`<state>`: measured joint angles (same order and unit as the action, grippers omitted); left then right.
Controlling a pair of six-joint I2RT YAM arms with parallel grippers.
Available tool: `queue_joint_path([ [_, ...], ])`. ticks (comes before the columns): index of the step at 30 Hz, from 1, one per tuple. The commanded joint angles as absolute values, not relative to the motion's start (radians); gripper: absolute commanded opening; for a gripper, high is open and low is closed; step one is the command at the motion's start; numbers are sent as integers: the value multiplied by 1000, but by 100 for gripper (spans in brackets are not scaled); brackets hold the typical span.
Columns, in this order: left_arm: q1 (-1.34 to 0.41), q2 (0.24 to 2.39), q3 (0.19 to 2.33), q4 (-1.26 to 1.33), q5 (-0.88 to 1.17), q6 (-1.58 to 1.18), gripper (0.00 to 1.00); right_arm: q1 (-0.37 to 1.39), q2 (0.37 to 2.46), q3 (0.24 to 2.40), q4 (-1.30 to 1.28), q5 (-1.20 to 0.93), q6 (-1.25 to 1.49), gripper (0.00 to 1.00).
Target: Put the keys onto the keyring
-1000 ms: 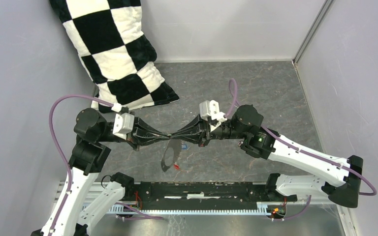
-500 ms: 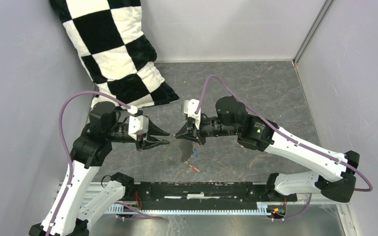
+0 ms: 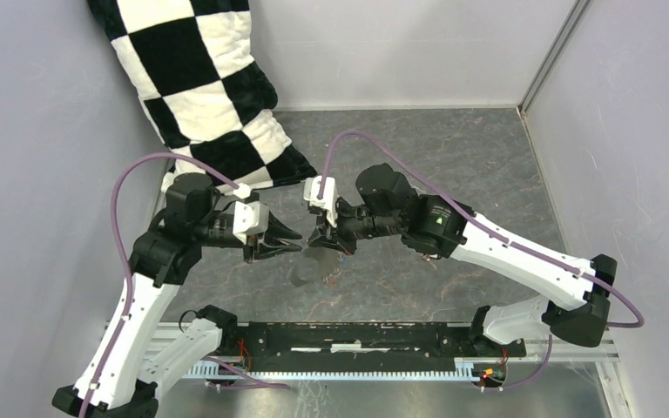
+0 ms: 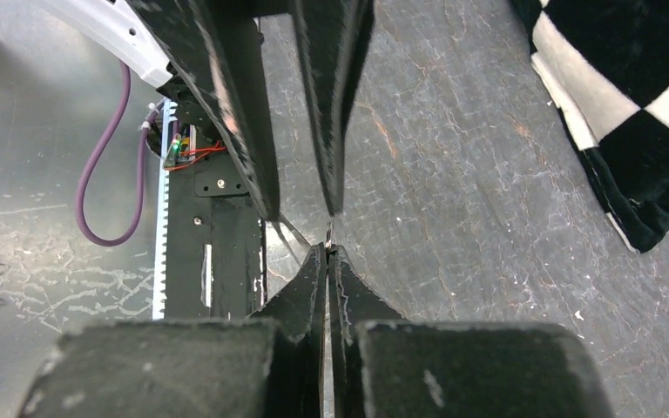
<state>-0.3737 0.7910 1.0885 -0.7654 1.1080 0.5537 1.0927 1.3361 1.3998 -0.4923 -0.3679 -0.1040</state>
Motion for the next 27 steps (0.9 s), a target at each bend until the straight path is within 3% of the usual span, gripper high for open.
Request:
queue_joint_path([
  [1, -378, 838, 1122, -875, 1094, 700, 35, 1106, 1346, 1468, -488, -367, -114, 1],
  [7, -383, 871, 1139, -929, 1073, 777, 37, 1115, 1365, 1488, -495, -383, -118, 1],
  [12, -386, 873, 1152, -929, 1078, 777, 29, 1118, 1382, 1508, -513, -384, -124, 1],
  [18, -390, 865, 1158, -929, 1102, 769, 29, 1126, 1406, 1532, -538, -385, -130, 1],
  [20, -392, 862, 1157, -928, 1102, 765, 25, 1127, 1412, 1534, -538, -388, -130, 1],
  [23, -395, 859, 1151, -928, 1102, 764, 4, 1130, 1421, 1548, -544, -390, -132, 1],
  [26, -397, 855, 1142, -928, 1098, 767, 2, 1131, 1425, 1552, -539, -395, -128, 1],
  [27, -397, 852, 1139, -928, 1104, 767, 2, 1132, 1421, 1551, -534, -395, -123, 5],
])
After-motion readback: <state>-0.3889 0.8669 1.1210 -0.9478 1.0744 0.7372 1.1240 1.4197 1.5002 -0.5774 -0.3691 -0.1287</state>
